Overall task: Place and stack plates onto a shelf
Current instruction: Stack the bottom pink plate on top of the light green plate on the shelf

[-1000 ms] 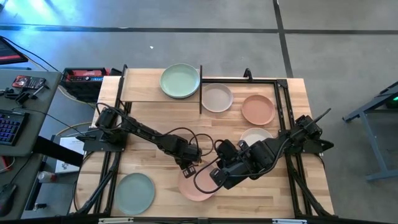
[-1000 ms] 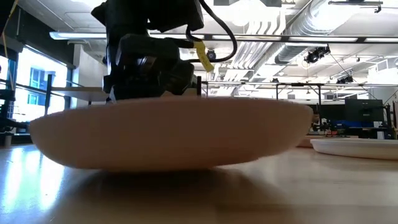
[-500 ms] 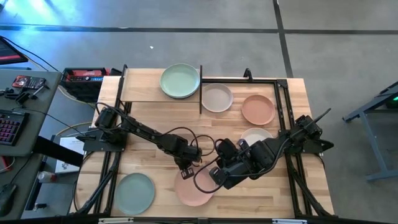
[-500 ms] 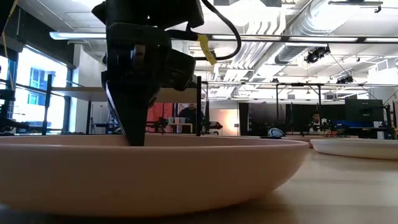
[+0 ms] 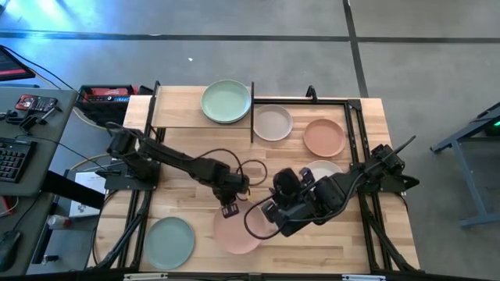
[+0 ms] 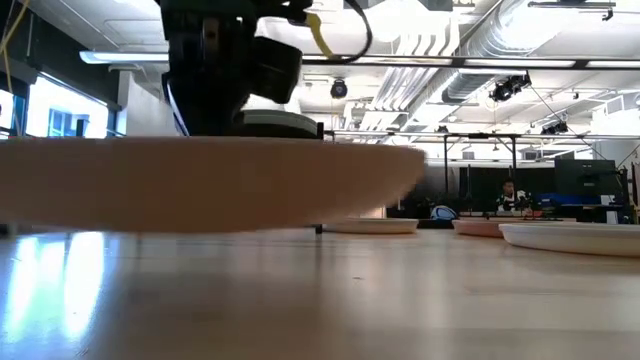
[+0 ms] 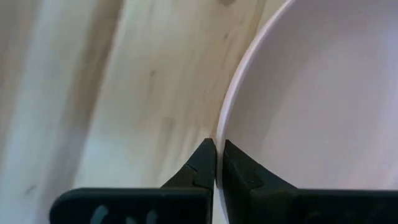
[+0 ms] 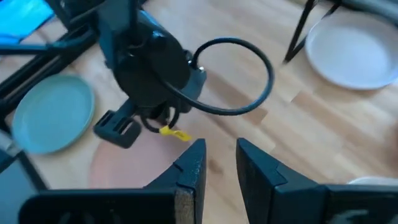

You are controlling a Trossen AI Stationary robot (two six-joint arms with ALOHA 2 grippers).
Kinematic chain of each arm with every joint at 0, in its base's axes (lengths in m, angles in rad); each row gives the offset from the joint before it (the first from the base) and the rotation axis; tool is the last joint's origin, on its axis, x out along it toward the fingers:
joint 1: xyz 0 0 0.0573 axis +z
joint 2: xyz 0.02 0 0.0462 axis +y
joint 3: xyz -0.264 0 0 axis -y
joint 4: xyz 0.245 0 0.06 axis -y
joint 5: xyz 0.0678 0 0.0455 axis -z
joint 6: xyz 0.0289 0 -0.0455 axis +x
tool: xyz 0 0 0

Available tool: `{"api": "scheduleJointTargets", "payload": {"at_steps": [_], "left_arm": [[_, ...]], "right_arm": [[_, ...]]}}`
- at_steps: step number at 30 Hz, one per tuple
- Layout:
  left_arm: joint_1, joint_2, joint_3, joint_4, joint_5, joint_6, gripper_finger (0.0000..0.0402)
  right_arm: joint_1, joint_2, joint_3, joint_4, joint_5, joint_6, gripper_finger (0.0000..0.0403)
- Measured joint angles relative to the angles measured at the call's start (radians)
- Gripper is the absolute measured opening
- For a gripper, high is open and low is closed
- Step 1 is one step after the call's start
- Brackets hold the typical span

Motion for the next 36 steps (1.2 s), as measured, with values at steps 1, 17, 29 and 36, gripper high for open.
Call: {"api": "scheduleJointTargets", "payload": {"at_steps": [1,17,29,36], "left_arm": [[0.006,-0.015,0.000,-0.018,-0.001,0.007,0.0001],[0.248,-0.302,0.000,-0.149,-0.015,0.076,0.0001],[0.573,-0.492,0.027,-0.173,-0.118,0.115,0.0001],[0.754,-0.516,0.107,-0.168,-0.192,0.164,0.0001]], "right_arm": [[-0.001,0.000,0.000,-0.007,0.019,0.000,0.0067],[-0.097,-0.004,0.000,-0.122,0.275,-0.053,0.0067],[-0.233,-0.004,0.000,-0.145,0.325,-0.262,0.0067],[-0.298,-0.004,0.000,-0.145,0.321,-0.336,0.0067]]}}
